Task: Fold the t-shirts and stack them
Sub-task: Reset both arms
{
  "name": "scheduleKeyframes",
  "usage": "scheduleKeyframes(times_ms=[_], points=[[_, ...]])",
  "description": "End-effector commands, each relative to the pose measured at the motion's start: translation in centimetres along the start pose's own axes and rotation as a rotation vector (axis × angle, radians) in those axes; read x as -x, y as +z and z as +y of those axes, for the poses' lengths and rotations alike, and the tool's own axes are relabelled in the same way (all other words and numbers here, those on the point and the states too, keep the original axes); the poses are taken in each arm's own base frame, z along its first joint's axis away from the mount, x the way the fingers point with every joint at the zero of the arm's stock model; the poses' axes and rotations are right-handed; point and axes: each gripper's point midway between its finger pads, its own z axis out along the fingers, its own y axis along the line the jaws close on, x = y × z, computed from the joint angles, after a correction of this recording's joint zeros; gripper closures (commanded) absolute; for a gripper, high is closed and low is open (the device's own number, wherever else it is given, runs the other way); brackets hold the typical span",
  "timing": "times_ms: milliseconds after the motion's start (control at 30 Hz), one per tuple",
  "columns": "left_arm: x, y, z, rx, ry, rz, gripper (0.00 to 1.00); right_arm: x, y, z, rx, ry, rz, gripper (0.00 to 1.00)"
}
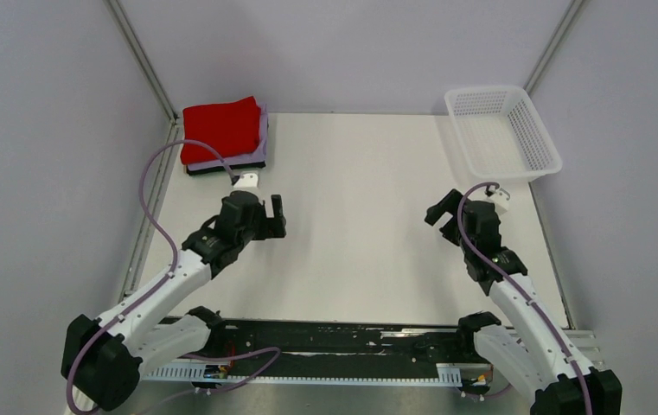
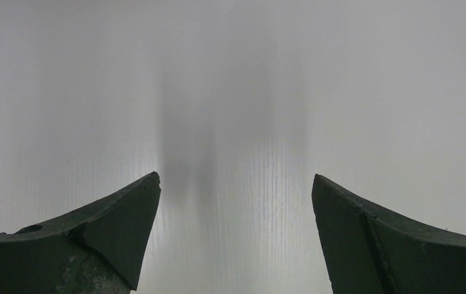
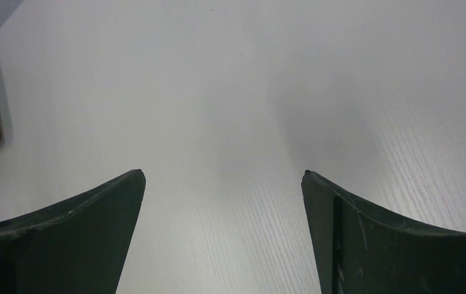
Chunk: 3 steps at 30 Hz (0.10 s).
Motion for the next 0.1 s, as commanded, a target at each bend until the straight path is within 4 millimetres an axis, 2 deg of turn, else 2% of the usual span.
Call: scheduleKeyframes(times_ms=[0,67], points=[[3.52,-1.77,0.58,0.027,-0.054,-0.142,0.0,0.46,-0.11,-0.41,-0.012,0.028,-0.034,0.0],[3.65,-2.23,0.87,0.032,-0.057,-0.157,0.0,0.54,-0.14,-0.48,-0.014,0.028,-0.039,0.0]])
